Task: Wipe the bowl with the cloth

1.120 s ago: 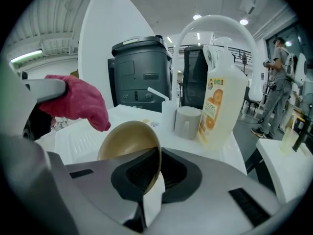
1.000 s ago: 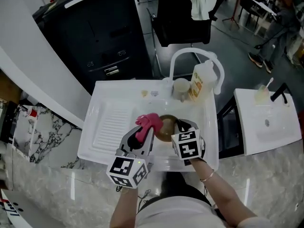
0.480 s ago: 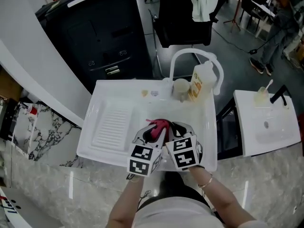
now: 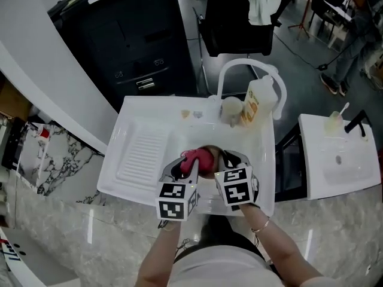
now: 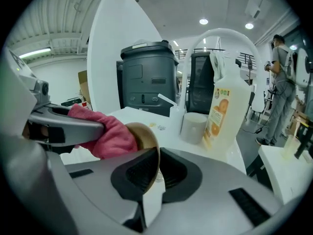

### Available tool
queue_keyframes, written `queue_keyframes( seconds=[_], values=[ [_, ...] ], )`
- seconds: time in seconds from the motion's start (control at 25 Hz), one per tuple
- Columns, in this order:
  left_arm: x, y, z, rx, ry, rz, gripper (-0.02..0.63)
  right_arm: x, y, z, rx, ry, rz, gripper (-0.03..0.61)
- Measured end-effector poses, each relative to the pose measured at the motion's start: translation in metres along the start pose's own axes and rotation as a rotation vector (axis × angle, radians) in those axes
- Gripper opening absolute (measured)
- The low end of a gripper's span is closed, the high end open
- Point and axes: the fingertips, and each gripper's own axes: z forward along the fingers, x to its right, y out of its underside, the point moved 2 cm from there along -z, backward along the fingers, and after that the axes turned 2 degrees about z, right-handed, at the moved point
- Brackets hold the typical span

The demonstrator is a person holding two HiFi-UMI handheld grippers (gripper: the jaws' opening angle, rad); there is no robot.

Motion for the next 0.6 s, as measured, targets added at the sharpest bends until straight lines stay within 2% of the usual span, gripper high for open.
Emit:
queue_keyframes(
  seconds=[0.08,0.16,0.28,0.36,0.6],
  values=[
    [-0.007,0.001,-0.009,0.009,-0.014,-0.031,0.086,0.003,0.000,0.002,-0.002,-0.004,0.015,0.017],
    [-0.006,-0.002,-0.017,0.031,0.010,-0.069,0.086,0.001,-0.001,0.004,-0.001,-0.013,0.013,0.015],
    [0.014,-0.009,-0.017,0.050,0.114,-0.097,0.086,-0.008,-0.007,0.006,0.009,-0.037,-0.005,0.015],
    [0.029,-0.009,-0.007,0.023,0.162,-0.081,0.086,-0.014,-0.012,0.004,0.023,-0.054,-0.013,0.014],
    [0.029,0.006,0.022,-0.086,0.100,0.000,0.086,-0.020,-0.015,-0.004,0.036,-0.074,-0.014,0.019]
  ],
)
